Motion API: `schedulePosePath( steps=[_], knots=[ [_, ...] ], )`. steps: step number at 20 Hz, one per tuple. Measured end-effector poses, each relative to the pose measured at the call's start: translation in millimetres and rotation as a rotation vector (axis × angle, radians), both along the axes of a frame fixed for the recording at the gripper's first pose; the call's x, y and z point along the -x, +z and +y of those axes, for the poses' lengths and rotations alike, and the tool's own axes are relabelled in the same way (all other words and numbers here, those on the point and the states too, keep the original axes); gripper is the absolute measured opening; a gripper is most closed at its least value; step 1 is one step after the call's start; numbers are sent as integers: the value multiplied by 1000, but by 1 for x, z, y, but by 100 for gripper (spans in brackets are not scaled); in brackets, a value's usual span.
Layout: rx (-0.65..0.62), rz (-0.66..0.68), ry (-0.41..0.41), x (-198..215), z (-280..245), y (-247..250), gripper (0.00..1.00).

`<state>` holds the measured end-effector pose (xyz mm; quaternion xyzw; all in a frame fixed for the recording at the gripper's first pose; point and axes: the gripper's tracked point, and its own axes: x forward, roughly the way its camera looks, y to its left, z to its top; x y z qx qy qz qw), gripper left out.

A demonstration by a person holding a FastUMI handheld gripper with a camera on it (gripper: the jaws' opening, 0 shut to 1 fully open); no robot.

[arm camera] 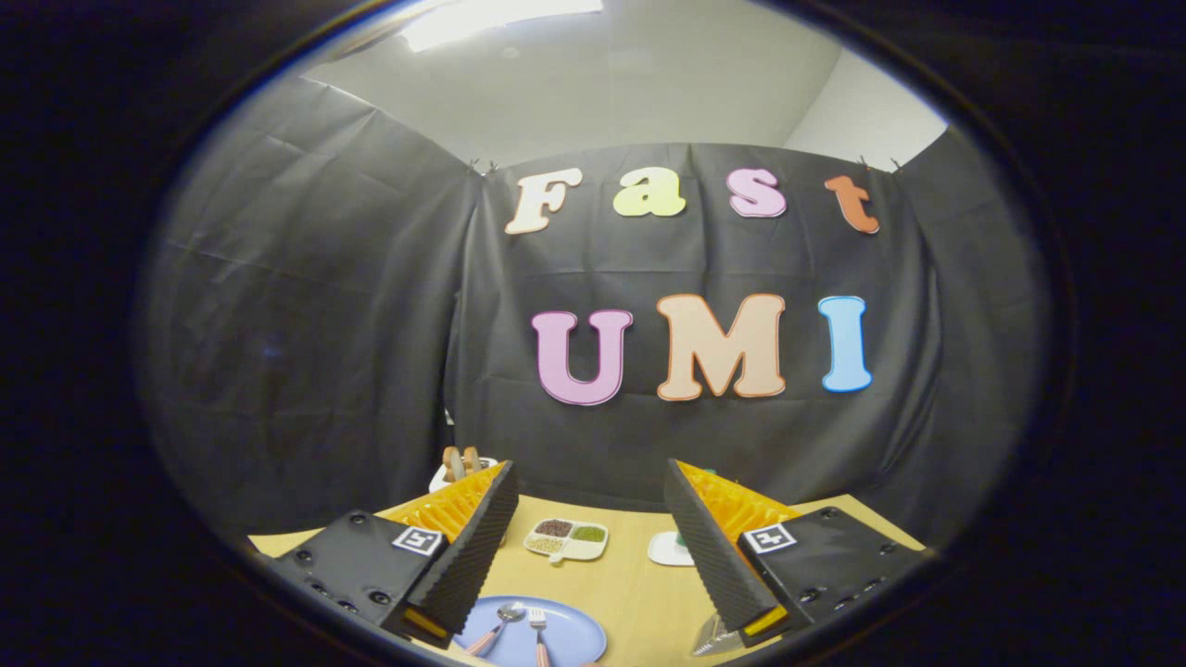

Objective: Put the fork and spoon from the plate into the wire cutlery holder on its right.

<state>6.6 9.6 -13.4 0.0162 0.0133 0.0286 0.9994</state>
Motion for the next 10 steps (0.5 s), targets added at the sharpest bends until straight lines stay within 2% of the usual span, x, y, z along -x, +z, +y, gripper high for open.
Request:
schedulePosePath(
  steps=[10],
  knots=[
    [59, 211, 128, 0, 40, -66, 100]
  ],
)
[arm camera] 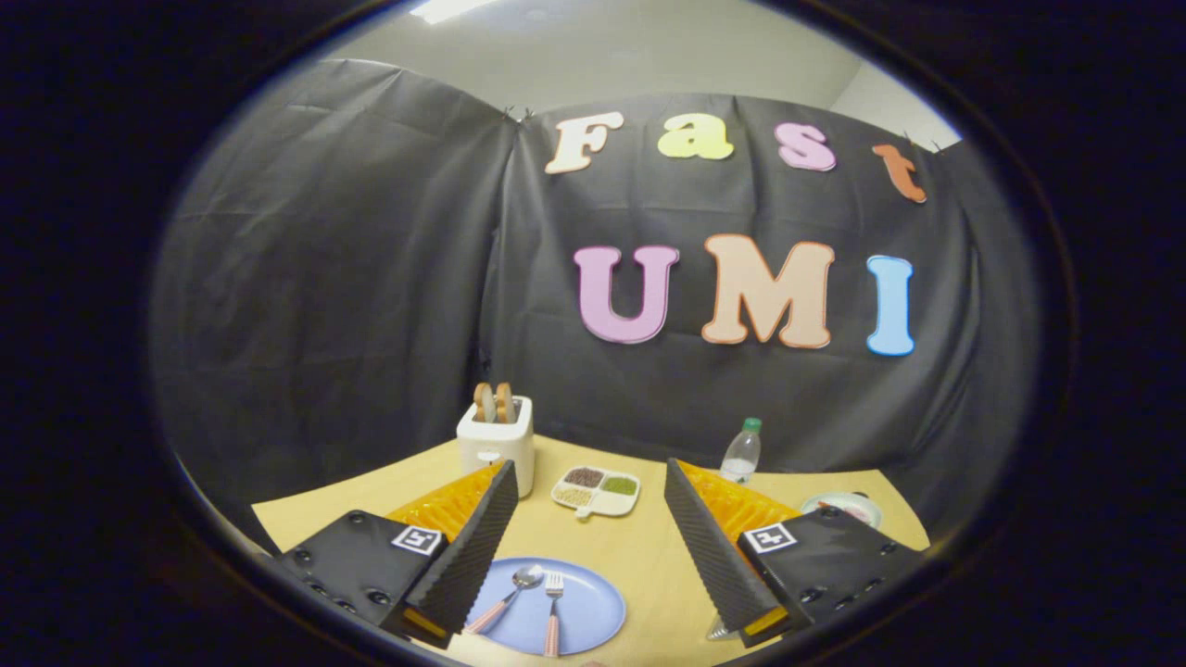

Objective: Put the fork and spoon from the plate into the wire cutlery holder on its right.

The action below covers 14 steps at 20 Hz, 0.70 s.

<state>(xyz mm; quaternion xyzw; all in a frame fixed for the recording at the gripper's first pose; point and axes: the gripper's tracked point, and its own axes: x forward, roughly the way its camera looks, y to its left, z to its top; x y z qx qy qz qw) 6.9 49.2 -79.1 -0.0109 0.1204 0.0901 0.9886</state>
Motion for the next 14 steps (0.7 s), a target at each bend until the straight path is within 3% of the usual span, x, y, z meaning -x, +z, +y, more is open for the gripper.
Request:
schedulePosePath(
  steps=[5, 14],
  knots=[
    [31, 90, 28, 2, 11, -33, 100],
    [63, 435, 46, 29, 16, -139, 100]
  ],
)
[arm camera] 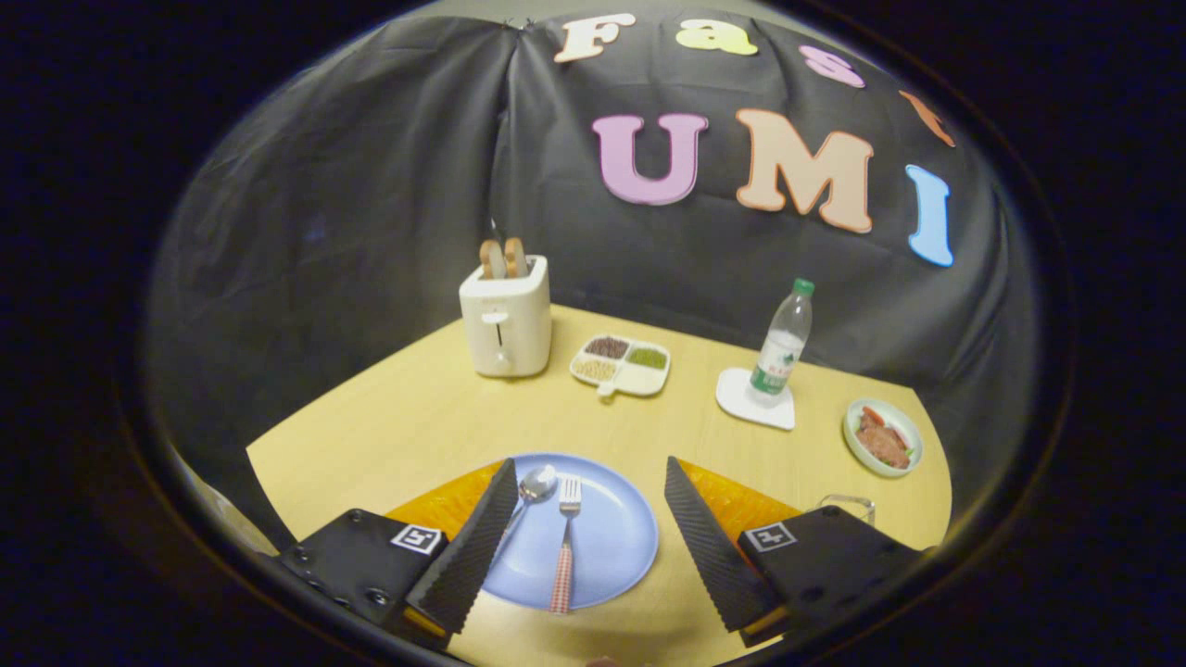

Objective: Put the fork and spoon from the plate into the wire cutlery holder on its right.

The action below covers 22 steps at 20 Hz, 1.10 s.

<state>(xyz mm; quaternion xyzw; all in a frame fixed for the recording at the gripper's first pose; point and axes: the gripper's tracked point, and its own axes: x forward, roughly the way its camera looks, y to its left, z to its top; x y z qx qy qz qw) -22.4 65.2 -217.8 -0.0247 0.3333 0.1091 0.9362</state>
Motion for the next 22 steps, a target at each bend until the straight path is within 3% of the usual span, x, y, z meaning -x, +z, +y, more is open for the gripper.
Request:
schedulePosePath(
  steps=[10, 20, 22],
  knots=[
    [47, 244, 91, 36, 15, -66, 100],
    [124, 414, 171, 62, 18, -102, 95],
    [123, 419, 180, 63, 22, -103, 84]
  ],
)
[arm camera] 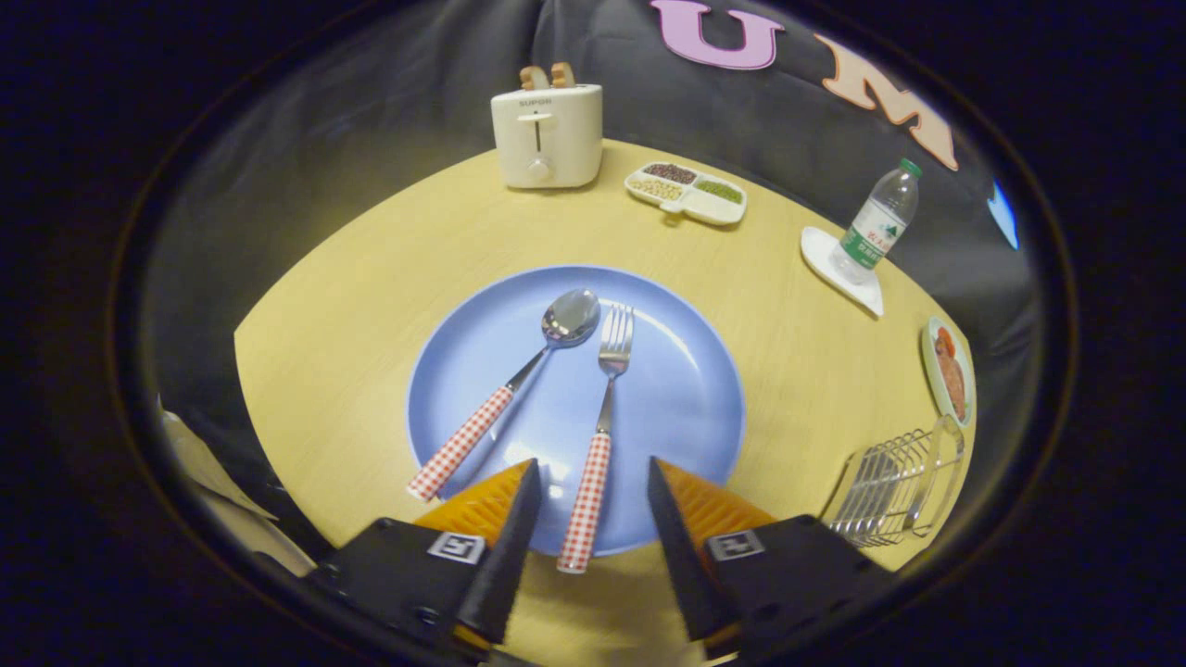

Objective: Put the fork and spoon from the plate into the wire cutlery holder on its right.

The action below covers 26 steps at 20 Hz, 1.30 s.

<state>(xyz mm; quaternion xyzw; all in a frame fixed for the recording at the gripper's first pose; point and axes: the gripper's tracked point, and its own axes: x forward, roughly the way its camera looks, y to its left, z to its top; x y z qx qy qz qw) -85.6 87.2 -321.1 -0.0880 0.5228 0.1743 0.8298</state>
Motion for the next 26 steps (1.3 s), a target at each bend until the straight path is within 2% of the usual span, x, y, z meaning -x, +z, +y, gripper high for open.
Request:
schedulePosePath(
  steps=[7, 10, 12, 15, 23, 26],
  knots=[
    [27, 43, 18, 9, 0, -10, 44],
    [56, 42, -1, 7, -9, -9, 26],
    [70, 34, -16, 5, -10, -22, 23],
    [92, 66, -54, 8, -18, -11, 16],
    [117, 50, -79, 5, -43, 22, 16],
    [112, 65, -87, 10, -48, 25, 10]
  ],
)
